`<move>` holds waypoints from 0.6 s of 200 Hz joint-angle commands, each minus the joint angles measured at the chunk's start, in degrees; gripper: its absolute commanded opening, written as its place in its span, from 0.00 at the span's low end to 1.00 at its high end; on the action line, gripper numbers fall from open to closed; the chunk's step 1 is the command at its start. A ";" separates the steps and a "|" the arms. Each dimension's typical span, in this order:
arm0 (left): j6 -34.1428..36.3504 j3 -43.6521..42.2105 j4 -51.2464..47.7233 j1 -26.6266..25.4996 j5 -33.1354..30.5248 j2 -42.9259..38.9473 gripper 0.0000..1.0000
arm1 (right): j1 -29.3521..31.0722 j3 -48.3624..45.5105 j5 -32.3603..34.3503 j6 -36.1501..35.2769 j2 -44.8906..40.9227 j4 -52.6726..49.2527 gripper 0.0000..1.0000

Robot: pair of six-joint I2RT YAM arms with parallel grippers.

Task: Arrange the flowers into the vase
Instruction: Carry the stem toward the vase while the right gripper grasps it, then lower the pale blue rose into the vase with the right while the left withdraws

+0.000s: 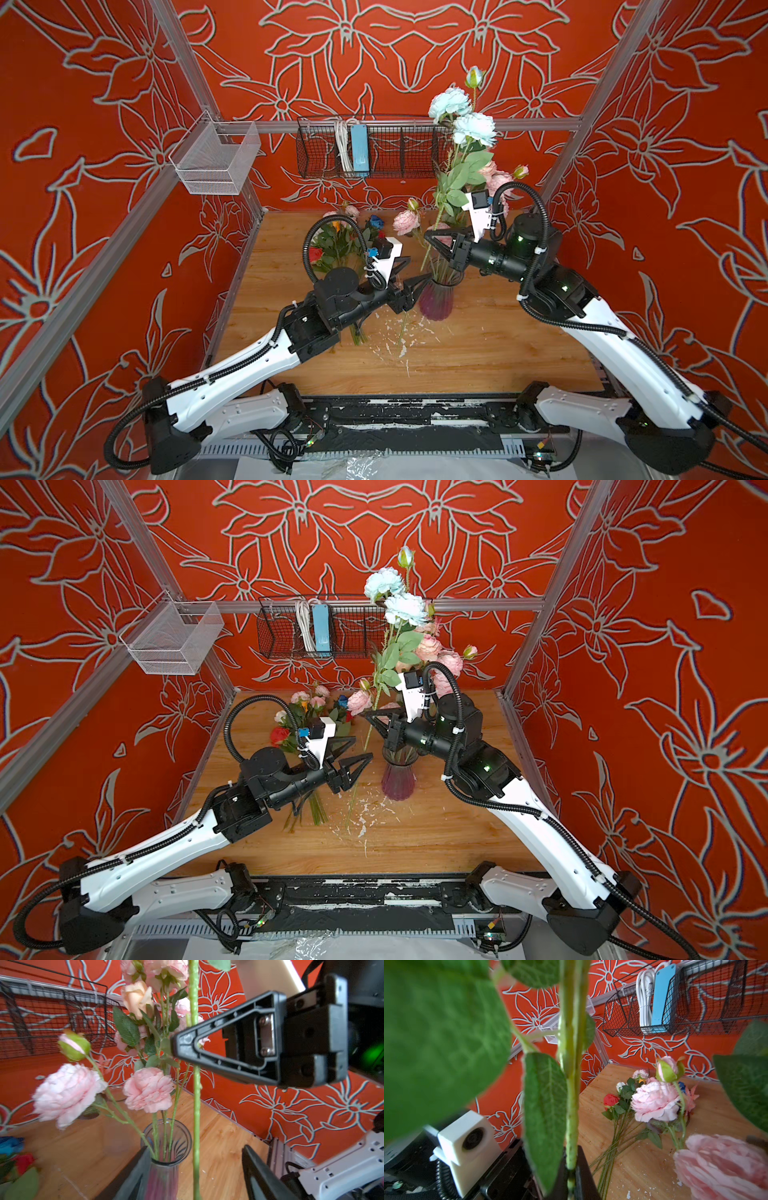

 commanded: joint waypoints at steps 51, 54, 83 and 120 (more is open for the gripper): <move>-7.71 -15.15 -3.35 -0.32 -25.85 -19.70 0.77 | 0.54 10.38 12.00 -10.06 0.80 -7.68 0.00; -8.33 -15.73 -3.94 -0.32 -27.02 -20.54 0.77 | 0.54 10.71 12.46 -10.50 0.96 -7.83 0.00; -14.02 -20.27 -9.58 -0.23 -37.62 -27.07 0.78 | 0.59 14.12 17.28 -14.35 2.56 -9.17 0.00; -23.27 -25.52 -13.73 -0.19 -47.89 -32.38 0.78 | 0.62 16.42 21.18 -16.98 2.92 -8.83 0.00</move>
